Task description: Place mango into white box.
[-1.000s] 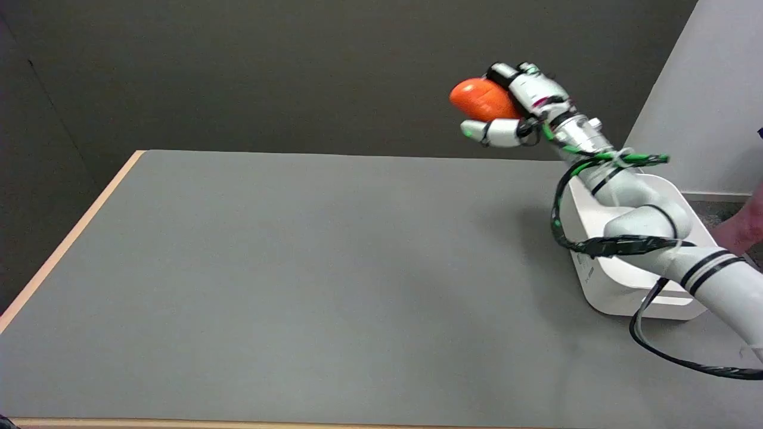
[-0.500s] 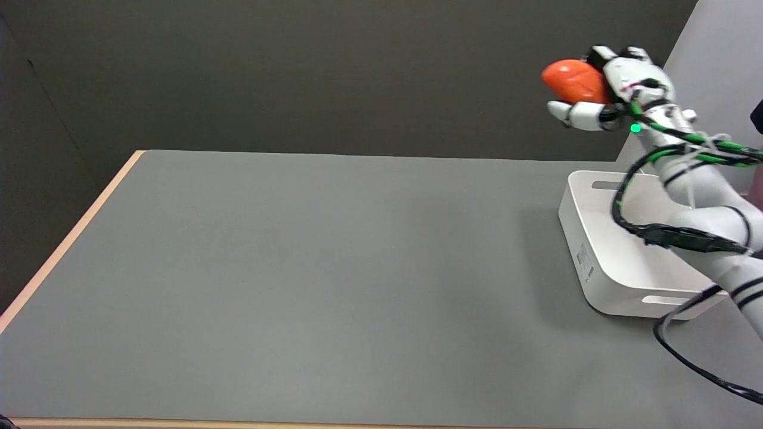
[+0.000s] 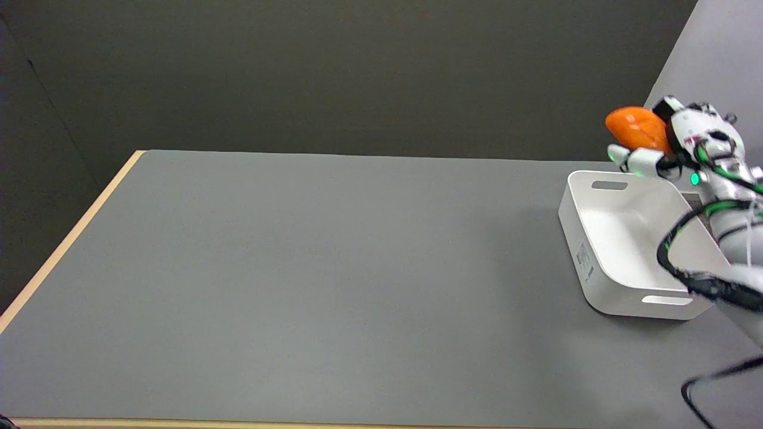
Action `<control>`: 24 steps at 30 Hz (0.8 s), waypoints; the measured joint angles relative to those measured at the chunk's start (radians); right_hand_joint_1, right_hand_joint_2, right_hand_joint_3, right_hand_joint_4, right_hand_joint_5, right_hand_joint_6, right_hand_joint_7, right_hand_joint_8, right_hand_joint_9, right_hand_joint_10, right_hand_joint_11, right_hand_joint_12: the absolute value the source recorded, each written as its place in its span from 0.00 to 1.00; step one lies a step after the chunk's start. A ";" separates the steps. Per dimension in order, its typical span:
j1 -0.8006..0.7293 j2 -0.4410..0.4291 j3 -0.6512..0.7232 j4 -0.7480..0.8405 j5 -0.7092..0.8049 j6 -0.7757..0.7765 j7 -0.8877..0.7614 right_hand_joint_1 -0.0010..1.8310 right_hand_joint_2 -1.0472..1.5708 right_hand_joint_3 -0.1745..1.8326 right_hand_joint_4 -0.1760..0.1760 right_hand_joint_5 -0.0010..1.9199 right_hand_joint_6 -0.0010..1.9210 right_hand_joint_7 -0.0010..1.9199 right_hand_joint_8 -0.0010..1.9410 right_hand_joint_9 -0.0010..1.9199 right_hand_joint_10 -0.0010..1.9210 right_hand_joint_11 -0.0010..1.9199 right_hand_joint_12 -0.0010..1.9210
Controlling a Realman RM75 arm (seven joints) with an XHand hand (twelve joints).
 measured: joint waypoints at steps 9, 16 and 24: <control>-0.181 -0.181 0.081 -0.149 0.041 0.084 -0.017 0.64 0.80 0.36 0.00 0.33 0.84 0.36 0.85 0.51 1.00 0.18 1.00; -0.262 -0.270 0.107 -0.216 0.062 0.110 -0.027 0.64 0.80 0.36 0.00 0.33 0.83 0.36 0.85 0.51 1.00 0.17 1.00; -0.279 -0.290 0.110 -0.223 0.073 0.093 -0.034 0.64 0.80 0.37 0.00 0.33 0.84 0.36 0.85 0.51 1.00 0.16 1.00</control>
